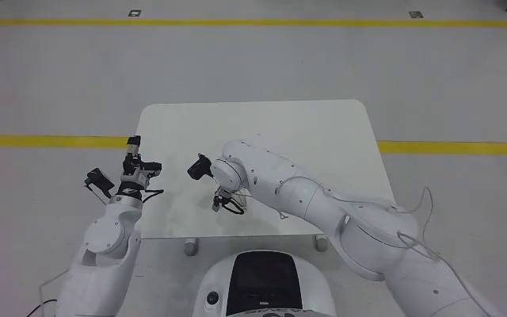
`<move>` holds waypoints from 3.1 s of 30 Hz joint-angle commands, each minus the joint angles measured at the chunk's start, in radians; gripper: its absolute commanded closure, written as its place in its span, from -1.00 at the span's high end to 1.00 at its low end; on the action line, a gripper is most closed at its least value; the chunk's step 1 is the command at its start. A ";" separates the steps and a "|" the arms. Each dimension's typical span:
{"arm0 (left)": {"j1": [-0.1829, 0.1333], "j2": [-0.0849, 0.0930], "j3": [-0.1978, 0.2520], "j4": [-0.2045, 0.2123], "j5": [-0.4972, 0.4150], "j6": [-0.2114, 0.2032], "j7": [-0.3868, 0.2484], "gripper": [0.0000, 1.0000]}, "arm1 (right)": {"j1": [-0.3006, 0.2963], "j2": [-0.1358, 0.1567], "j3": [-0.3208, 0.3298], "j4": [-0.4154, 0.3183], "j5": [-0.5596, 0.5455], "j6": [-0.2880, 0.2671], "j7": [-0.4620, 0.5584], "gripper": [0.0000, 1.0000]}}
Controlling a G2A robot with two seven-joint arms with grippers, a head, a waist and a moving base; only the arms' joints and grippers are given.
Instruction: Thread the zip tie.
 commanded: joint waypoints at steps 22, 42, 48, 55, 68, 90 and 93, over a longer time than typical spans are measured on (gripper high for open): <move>0.000 0.000 0.000 0.000 0.000 0.000 0.000 1.00 | -0.035 -0.051 -0.010 0.106 -0.075 -0.042 -0.056 1.00; 0.000 0.000 0.000 0.000 0.000 0.000 0.000 1.00 | -0.067 -0.036 0.033 0.087 -0.146 -0.021 -0.129 -0.10; 0.000 0.000 0.000 0.000 0.000 0.000 0.000 1.00 | -0.073 -0.031 0.052 0.074 -0.170 -0.026 -0.112 -0.82; 0.000 0.000 0.000 0.000 0.000 0.000 0.000 1.00 | -0.086 -0.026 0.077 0.070 -0.191 -0.040 -0.112 -1.00; 0.000 0.000 0.000 0.000 0.000 0.000 0.000 1.00 | -0.117 -0.046 0.093 0.151 -0.217 -0.103 -0.142 -1.00; 0.000 0.000 0.000 0.000 0.000 0.000 0.000 1.00 | -0.100 -0.139 0.112 0.344 -0.182 -0.220 -0.106 -0.76; 0.000 0.000 0.000 0.000 0.000 0.000 0.000 1.00 | -0.095 -0.148 0.113 0.362 -0.188 -0.216 -0.109 -0.54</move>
